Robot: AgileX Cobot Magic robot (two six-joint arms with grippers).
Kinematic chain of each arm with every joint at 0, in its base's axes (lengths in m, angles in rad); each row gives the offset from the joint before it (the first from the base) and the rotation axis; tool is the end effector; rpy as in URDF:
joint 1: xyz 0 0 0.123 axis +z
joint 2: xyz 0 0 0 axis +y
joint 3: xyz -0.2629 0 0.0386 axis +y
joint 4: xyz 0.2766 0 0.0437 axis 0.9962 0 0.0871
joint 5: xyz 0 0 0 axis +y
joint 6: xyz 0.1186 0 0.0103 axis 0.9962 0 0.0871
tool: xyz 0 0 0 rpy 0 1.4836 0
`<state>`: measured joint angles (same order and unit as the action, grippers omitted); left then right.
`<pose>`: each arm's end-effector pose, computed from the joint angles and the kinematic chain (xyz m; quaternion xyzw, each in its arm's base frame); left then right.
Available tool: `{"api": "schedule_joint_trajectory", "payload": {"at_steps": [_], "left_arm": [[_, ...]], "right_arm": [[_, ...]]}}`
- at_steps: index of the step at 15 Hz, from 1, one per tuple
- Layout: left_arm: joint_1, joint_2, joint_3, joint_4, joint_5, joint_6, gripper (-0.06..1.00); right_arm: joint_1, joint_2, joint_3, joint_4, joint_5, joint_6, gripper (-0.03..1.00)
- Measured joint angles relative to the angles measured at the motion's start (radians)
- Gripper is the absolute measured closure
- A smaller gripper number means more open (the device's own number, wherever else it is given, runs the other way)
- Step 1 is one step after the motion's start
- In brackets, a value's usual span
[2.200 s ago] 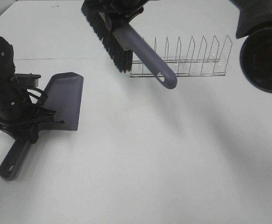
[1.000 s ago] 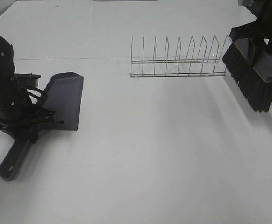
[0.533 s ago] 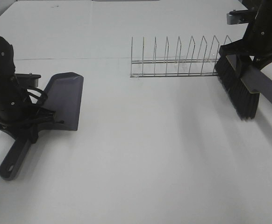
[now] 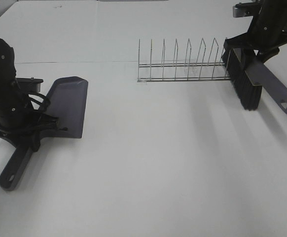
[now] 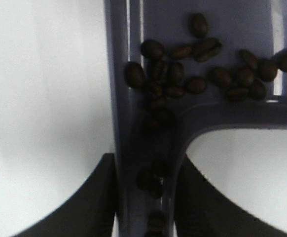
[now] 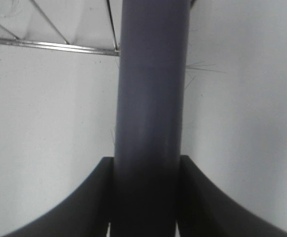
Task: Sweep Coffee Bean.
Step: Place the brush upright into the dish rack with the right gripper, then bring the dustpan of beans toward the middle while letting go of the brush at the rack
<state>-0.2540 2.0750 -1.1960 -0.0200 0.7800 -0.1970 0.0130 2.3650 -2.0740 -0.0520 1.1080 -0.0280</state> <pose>0.3584 -0.0948 0.0304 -0.0214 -0.9997 0.0067 0.0021 0.5226 0.0013 0.1273 -0.0288 0.9909 -0.0255 0.1289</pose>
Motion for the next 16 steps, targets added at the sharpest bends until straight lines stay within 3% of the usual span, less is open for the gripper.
{"api": "schedule_joint_trajectory", "payload": {"at_steps": [1,3,7,9,11,16], "left_arm": [[0.0,0.0,0.0,0.0,0.0,0.0,0.67],[0.0,0.0,0.0,0.0,0.0,0.001,0.67],[0.0,0.0,0.0,-0.002,0.0,0.002,0.67],[0.0,0.0,0.0,-0.003,0.0,0.002,0.67],[0.0,0.0,0.0,-0.006,0.0,0.006,0.67],[-0.002,0.0,0.0,-0.045,-0.008,0.011,0.67]], "right_arm": [[0.0,0.069,-0.118,0.0,0.037,0.0,0.7],[0.0,0.116,-0.205,-0.001,0.051,0.0,0.7],[0.0,0.138,-0.24,-0.001,0.05,0.028,0.68],[0.0,0.138,-0.245,-0.004,0.04,0.049,0.41],[0.0,0.137,-0.245,-0.004,0.034,0.05,0.24],[0.0,0.065,-0.245,0.023,0.061,0.051,0.2]]}}
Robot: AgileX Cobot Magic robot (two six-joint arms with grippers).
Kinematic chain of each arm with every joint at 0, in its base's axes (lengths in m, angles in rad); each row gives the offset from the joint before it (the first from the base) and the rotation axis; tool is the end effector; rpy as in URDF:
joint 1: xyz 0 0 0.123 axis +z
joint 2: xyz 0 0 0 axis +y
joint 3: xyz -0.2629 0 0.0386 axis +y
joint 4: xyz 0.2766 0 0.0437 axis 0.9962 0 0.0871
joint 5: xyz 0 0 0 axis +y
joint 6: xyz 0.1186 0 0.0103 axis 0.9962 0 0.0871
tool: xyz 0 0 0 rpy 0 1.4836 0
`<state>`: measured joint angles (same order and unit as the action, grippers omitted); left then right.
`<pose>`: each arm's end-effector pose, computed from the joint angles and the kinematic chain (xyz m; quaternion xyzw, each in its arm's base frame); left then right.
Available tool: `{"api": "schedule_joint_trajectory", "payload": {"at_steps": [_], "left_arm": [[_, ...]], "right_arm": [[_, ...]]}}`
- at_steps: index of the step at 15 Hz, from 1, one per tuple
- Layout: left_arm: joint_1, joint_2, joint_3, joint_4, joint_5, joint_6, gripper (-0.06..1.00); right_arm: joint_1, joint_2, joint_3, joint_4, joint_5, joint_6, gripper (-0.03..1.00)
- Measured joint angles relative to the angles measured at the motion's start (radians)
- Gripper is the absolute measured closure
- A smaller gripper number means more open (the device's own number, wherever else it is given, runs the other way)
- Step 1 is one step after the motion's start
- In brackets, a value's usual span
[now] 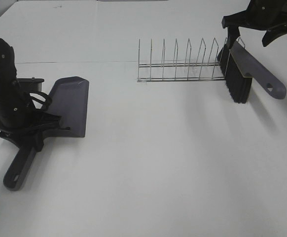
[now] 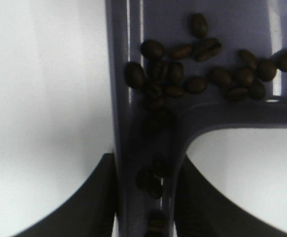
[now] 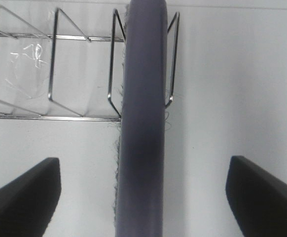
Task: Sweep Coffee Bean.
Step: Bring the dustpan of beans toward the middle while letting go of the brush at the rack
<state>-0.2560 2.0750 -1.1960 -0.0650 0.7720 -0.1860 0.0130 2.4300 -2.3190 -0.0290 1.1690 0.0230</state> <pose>0.3583 -0.0994 0.0305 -0.0118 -0.9997 0.0230 0.0016 0.5479 0.0039 0.1676 0.0018 0.9821 -0.0108 0.1881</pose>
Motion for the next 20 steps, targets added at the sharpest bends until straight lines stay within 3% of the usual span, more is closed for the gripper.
{"api": "schedule_joint_trajectory", "payload": {"at_steps": [6,10,13,20], "left_arm": [[-0.105,0.006,-0.054,-0.014,-0.047,-0.001,0.67],[-0.11,0.012,-0.063,-0.076,-0.058,-0.003,0.67],[-0.11,0.015,-0.063,-0.114,-0.057,0.024,0.61],[-0.11,0.01,-0.063,-0.126,-0.05,0.025,0.48]], "right_arm": [[0.0,-0.024,-0.001,0.029,0.049,0.0,0.2],[0.0,-0.024,-0.001,0.029,0.049,0.0,0.2],[0.0,-0.024,-0.001,0.054,0.049,0.0,0.2],[0.0,-0.058,-0.001,0.087,0.05,0.0,0.2]]}}
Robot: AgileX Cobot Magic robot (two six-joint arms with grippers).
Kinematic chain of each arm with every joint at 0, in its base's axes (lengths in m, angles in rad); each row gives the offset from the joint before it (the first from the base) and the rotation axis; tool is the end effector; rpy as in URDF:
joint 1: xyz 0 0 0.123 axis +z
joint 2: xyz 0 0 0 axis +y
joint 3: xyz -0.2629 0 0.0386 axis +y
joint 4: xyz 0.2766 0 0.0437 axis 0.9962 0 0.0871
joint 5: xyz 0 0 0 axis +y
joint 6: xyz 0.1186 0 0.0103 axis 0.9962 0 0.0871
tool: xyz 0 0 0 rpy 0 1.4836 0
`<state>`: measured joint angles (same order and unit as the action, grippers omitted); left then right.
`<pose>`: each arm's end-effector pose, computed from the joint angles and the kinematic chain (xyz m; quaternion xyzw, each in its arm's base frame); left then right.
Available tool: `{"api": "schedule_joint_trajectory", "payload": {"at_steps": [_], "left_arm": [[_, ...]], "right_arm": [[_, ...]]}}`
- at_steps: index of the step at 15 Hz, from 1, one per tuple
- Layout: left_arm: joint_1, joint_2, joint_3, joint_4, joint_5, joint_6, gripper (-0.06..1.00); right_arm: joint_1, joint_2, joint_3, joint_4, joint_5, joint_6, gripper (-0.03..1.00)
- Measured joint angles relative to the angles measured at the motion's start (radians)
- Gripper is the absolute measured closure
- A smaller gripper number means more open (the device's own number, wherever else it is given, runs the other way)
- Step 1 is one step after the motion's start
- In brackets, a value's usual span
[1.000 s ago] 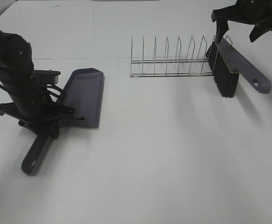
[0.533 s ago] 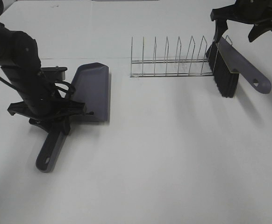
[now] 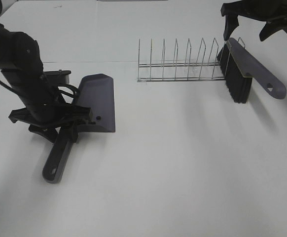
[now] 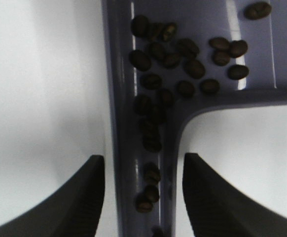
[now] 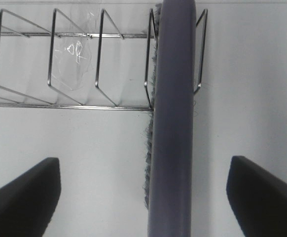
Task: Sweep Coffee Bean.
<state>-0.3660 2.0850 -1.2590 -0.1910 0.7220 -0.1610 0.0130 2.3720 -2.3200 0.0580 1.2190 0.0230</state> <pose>0.3649 -0.1559 0.0419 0.0341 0.9957 -0.0788 0.0354 0.5389 0.0135 0.1974 0.0095 0.9809 0.0321 0.1917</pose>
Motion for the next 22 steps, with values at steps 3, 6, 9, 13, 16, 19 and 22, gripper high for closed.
{"api": "schedule_joint_trajectory", "payload": {"at_steps": [3,6,9,13,16,19,22], "left_arm": [[0.0,-0.085,0.0,0.004,0.014,-0.001,0.47],[0.0,-0.257,-0.001,0.078,0.098,-0.001,0.47],[0.0,-0.461,-0.001,0.142,0.213,-0.001,0.47],[0.0,-0.694,0.001,0.147,0.356,-0.001,0.47],[0.0,-0.864,0.081,0.15,0.448,-0.001,0.47],[0.0,-1.088,0.316,0.151,0.459,-0.001,0.47],[0.0,-1.296,0.504,0.174,0.457,-0.001,0.47]], "right_arm": [[0.0,-0.077,0.012,0.0,0.0,0.0,0.2],[0.0,-0.22,0.155,0.0,0.0,-0.01,0.2],[0.0,-0.409,0.41,0.0,-0.001,-0.041,0.2],[0.0,-0.659,0.78,0.0,-0.001,-0.067,0.2],[0.0,-0.891,1.092,0.0,0.0,-0.086,0.2],[0.0,-1.239,1.424,0.022,0.0,-0.084,0.2],[0.0,-1.525,1.618,0.022,0.001,-0.082,0.2]]}}
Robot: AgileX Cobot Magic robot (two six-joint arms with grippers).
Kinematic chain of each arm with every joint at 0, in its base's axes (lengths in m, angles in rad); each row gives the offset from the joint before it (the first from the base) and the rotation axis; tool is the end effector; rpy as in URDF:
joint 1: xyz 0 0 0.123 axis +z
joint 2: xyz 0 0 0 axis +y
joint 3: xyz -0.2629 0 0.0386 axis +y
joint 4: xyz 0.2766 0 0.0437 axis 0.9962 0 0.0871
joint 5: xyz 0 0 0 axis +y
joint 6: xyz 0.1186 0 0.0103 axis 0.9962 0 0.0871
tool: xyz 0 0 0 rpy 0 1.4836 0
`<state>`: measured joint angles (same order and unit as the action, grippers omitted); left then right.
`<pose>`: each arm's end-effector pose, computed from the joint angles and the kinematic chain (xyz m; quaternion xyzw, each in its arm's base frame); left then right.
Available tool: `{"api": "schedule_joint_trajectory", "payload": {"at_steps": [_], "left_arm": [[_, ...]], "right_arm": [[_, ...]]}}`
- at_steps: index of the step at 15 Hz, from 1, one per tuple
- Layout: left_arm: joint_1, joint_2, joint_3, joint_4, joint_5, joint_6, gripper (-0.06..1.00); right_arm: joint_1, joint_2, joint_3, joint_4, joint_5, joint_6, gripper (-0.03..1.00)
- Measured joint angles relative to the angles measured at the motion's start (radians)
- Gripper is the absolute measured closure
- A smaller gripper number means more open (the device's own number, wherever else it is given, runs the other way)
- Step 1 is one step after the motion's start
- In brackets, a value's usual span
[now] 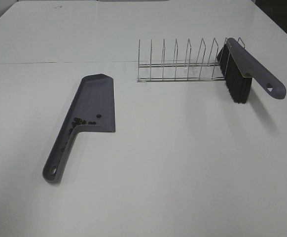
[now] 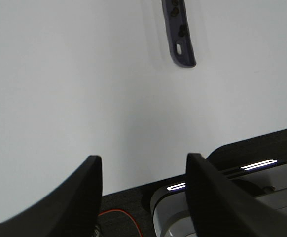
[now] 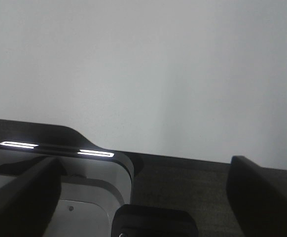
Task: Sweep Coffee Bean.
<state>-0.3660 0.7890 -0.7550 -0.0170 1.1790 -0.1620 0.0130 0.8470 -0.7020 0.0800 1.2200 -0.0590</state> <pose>0.1593 -0.0630 0.2636 0.0979 0.9704 -0.0657 0.2108 0.1690 0.0111 0.2352 -0.0275 0.9881 0.0358 0.1467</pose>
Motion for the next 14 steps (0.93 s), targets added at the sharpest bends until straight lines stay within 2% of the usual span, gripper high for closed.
{"api": "schedule_joint_trajectory", "payload": {"at_steps": [3,8,11,14], "left_arm": [[0.0,-0.22,0.121,0.031,-0.007,0.044,0.47],[0.0,-0.471,0.228,0.033,-0.113,0.15,0.47],[0.0,-0.508,0.255,0.017,-0.113,0.207,0.47],[0.0,-0.512,0.255,-0.046,-0.114,0.287,0.47]], "right_arm": [[0.0,-0.278,0.118,0.0,-0.048,-0.033,0.2],[0.0,-0.661,0.194,0.009,-0.14,-0.071,0.2],[0.0,-0.835,0.195,0.023,-0.148,-0.084,0.2],[0.0,-0.853,0.195,0.026,-0.15,-0.086,0.2]]}}
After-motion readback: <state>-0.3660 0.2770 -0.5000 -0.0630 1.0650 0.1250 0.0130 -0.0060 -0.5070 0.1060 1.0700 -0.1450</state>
